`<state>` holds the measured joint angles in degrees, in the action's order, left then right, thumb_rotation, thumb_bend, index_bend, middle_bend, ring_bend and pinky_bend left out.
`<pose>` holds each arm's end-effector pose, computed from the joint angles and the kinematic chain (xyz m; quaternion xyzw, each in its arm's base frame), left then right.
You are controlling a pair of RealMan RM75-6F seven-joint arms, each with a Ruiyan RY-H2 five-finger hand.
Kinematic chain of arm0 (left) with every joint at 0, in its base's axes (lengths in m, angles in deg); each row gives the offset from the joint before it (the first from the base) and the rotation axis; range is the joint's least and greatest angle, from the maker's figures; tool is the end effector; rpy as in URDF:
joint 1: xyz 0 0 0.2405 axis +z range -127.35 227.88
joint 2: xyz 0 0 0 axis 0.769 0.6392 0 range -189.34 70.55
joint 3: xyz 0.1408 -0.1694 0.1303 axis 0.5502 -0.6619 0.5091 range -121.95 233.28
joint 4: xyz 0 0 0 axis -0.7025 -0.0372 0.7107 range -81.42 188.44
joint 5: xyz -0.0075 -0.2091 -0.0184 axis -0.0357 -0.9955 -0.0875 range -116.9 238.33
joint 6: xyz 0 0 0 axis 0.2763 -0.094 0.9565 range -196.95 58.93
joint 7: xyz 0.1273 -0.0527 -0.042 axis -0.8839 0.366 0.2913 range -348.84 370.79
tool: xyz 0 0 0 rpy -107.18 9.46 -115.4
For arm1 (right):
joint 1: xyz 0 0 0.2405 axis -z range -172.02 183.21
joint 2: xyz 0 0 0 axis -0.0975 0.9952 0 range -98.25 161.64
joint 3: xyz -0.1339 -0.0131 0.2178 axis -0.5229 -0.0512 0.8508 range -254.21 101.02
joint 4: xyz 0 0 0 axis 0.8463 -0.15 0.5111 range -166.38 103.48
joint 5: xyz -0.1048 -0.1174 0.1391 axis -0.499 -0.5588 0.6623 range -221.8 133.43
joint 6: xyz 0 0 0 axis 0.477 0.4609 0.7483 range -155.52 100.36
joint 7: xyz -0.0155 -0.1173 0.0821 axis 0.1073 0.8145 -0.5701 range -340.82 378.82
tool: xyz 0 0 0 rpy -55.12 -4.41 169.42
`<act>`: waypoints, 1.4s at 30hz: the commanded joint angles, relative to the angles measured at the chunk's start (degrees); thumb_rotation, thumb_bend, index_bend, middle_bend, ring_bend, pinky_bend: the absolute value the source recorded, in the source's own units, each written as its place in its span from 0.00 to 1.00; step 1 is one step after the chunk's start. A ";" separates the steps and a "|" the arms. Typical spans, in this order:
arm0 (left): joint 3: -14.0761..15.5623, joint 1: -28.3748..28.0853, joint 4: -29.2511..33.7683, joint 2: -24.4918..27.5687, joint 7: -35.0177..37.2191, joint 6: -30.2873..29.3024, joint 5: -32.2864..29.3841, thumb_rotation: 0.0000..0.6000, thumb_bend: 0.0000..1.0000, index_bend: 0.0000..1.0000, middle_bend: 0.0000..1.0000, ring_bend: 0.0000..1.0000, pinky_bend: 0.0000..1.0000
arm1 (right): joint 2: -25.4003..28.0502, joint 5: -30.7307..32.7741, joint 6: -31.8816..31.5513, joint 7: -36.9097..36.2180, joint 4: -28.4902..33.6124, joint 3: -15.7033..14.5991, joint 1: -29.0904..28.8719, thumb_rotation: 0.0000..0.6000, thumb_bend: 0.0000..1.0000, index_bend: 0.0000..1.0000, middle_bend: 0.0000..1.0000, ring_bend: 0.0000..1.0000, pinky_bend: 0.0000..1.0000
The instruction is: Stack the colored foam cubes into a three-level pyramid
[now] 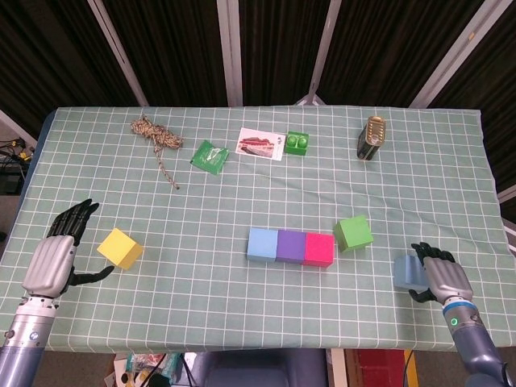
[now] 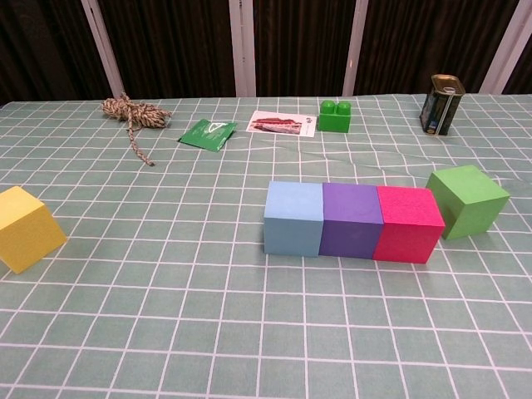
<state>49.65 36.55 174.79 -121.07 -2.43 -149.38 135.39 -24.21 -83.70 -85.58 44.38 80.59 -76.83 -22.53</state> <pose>-0.1986 0.2124 0.1399 -0.5708 -0.4689 -0.4451 0.5062 -0.2851 -0.2391 0.1234 0.6251 -0.5486 0.1430 0.5365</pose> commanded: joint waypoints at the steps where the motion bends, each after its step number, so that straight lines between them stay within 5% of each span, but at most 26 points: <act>1: -0.02 0.02 0.02 0.01 0.03 -0.03 0.04 1.00 0.15 0.00 0.00 0.00 0.00 | -1.04 -6.91 -0.43 1.08 -3.02 -2.12 0.89 1.00 0.31 0.00 0.04 0.01 0.00; 15: -0.03 0.00 -0.14 -0.01 0.24 0.45 -0.49 1.00 0.15 0.00 0.00 0.00 0.00 | -2.64 -11.80 0.49 -0.78 -8.39 -3.02 2.06 1.00 0.31 0.00 0.19 0.09 0.00; 42: -0.34 0.14 0.41 0.49 1.02 0.28 -0.16 1.00 0.15 0.00 0.00 0.00 0.00 | -2.97 -14.54 -1.99 -4.98 -7.58 0.15 3.11 1.00 0.31 0.00 0.38 0.26 0.00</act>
<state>49.31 36.68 175.19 -120.59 -1.42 -149.09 135.22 -27.76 -97.67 -86.93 39.78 72.22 -77.21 -19.50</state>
